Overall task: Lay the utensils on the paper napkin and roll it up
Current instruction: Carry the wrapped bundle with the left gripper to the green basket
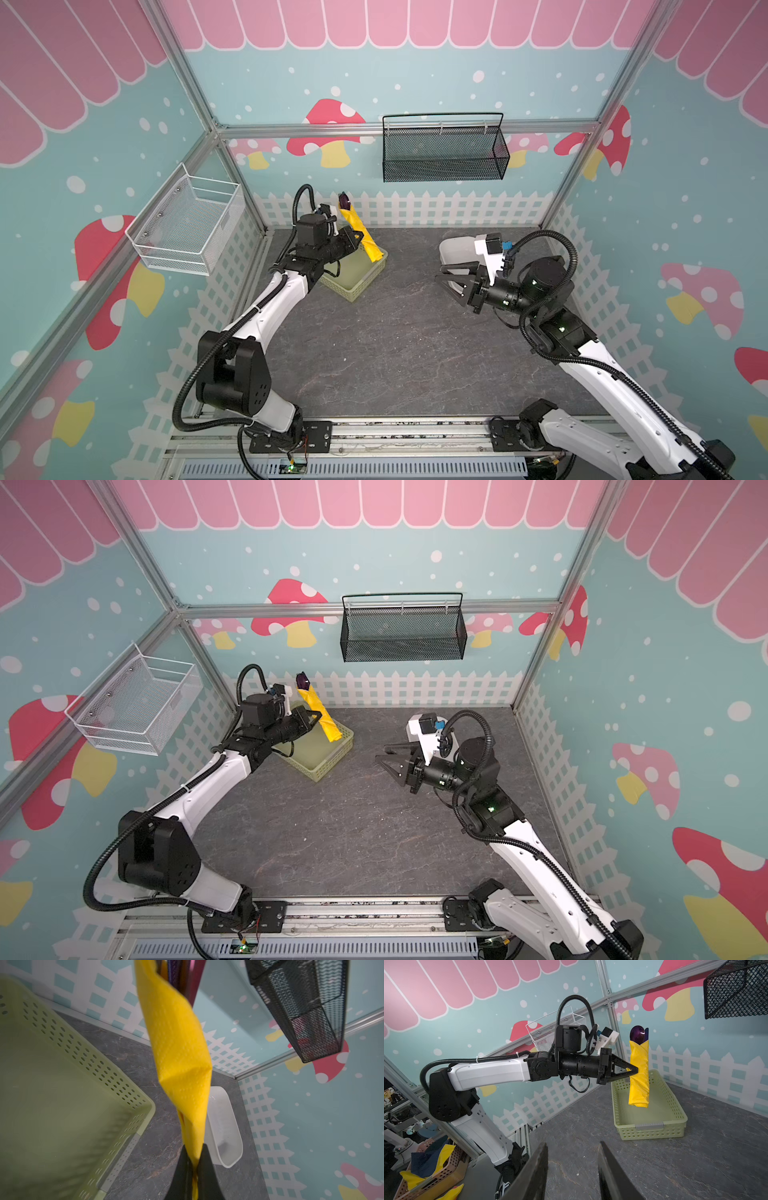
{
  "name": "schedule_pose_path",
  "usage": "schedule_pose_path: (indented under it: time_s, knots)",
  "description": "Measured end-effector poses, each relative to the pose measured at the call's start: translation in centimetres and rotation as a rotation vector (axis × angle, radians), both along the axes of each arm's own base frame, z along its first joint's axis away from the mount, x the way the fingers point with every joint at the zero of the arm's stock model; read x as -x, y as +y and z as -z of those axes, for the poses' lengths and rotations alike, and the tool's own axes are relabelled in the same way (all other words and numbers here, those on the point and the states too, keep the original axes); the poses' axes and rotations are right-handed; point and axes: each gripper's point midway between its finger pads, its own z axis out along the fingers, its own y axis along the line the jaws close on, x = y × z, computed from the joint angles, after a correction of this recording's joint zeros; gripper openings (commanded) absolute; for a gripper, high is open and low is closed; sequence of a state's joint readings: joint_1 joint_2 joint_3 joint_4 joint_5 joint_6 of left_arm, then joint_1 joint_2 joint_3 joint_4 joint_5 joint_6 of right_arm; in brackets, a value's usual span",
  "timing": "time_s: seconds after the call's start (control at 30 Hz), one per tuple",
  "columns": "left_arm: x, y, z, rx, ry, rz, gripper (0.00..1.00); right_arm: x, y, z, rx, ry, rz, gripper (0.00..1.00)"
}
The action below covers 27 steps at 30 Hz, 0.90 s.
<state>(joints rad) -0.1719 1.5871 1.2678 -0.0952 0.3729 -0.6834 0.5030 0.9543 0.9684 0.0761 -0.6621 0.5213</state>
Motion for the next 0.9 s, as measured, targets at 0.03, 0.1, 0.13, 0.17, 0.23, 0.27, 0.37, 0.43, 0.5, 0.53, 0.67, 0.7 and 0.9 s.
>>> schedule_pose_path:
  time_s: [0.03, 0.1, 0.13, 0.17, 0.23, 0.27, 0.37, 0.43, 0.5, 0.53, 0.67, 0.7, 0.9]
  knots:
    - [-0.5, 0.6, 0.8, 0.004, 0.017, -0.021, 0.0, 0.0, 0.0, 0.0, 0.001, 0.0, 0.0, 0.42]
    - [-1.8, 2.1, 2.9, 0.016, 0.065, -0.07, 0.0, 0.0, 0.0, 0.0, 0.003, -0.003, -0.001, 0.42]
    - [-2.4, 2.7, 3.9, 0.023, 0.085, -0.09, 0.0, 0.0, 0.0, 0.0, 0.004, -0.003, -0.001, 0.42]
    - [-2.9, 3.3, 5.0, 0.032, 0.11, -0.11, 0.0, 0.0, 0.0, 0.0, 0.005, -0.005, -0.001, 0.42]
    - [-4.0, 4.3, 7.2, 0.056, 0.156, -0.146, 0.0, 0.1, 0.0, -0.1, 0.007, -0.009, -0.003, 0.42]
    - [-4.5, 4.8, 8.4, 0.068, 0.181, -0.162, 0.0, 0.1, 0.0, -0.1, 0.007, -0.009, -0.003, 0.42]
    - [-5.9, 5.8, 11.2, 0.101, 0.242, -0.204, 0.0, 0.0, -0.1, -0.1, 0.008, -0.011, -0.001, 0.42]
    - [-6.8, 6.0, 12.6, 0.124, 0.267, -0.224, 0.0, 0.0, -0.1, -0.1, 0.008, -0.012, 0.001, 0.42]
    - [-7.6, 6.2, 13.6, 0.152, 0.285, -0.242, 0.0, 0.0, -0.1, 0.0, 0.01, -0.009, 0.002, 0.42]
    - [-8.0, 6.2, 14.1, 0.165, 0.291, -0.248, 0.0, 0.0, -0.1, 0.0, 0.012, -0.008, 0.002, 0.42]
    - [-9.6, 6.1, 15.3, 0.217, 0.307, -0.271, 0.0, 0.1, -0.2, 0.0, 0.015, -0.005, 0.004, 0.42]
    - [-9.8, 6.1, 15.6, 0.226, 0.311, -0.276, 0.0, 0.1, -0.3, 0.0, 0.015, -0.005, 0.005, 0.42]
    - [-10.7, 6.4, 17.8, 0.254, 0.355, -0.323, 0.0, 0.4, -0.5, -0.3, 0.012, -0.011, 0.006, 0.42]
